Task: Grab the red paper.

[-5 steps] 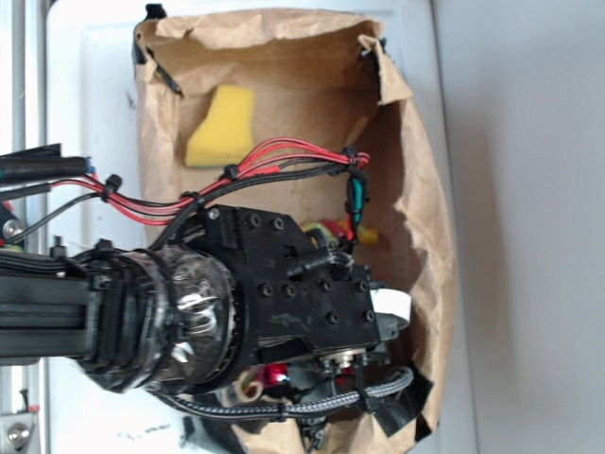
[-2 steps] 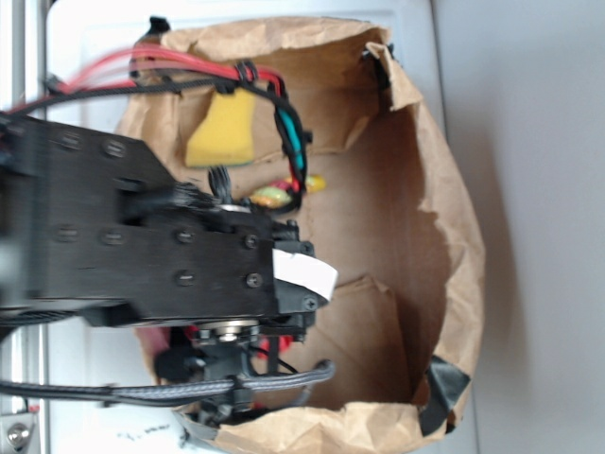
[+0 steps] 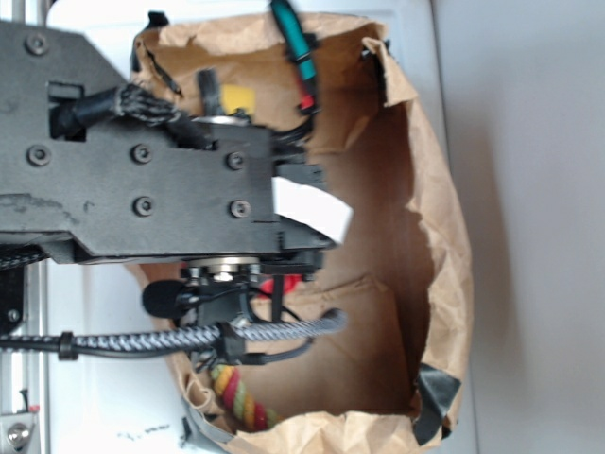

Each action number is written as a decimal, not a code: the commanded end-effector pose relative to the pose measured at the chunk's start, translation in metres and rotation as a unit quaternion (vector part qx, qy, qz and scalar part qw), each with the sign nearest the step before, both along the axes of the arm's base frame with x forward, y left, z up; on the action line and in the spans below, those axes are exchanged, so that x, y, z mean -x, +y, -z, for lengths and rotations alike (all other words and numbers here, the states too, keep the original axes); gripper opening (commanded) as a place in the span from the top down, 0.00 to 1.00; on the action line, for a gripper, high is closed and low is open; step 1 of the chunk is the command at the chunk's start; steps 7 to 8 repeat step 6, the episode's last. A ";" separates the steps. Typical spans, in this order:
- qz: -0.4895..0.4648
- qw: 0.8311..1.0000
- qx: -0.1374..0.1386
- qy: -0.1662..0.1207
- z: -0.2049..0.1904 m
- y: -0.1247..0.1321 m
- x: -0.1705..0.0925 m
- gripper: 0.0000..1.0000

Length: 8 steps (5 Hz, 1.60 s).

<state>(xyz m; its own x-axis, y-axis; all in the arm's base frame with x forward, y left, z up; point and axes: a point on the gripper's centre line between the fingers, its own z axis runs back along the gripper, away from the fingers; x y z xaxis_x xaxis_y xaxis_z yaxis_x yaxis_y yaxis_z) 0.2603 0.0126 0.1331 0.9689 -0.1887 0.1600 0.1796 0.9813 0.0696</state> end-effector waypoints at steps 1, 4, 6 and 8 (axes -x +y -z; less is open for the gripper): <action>-0.023 0.999 0.002 -0.029 -0.034 0.018 -0.010 1.00; -0.118 0.989 0.076 -0.037 -0.052 0.013 -0.037 1.00; -0.114 0.991 0.063 -0.023 -0.057 0.008 -0.046 1.00; -0.114 0.991 0.063 -0.023 -0.057 0.008 -0.046 1.00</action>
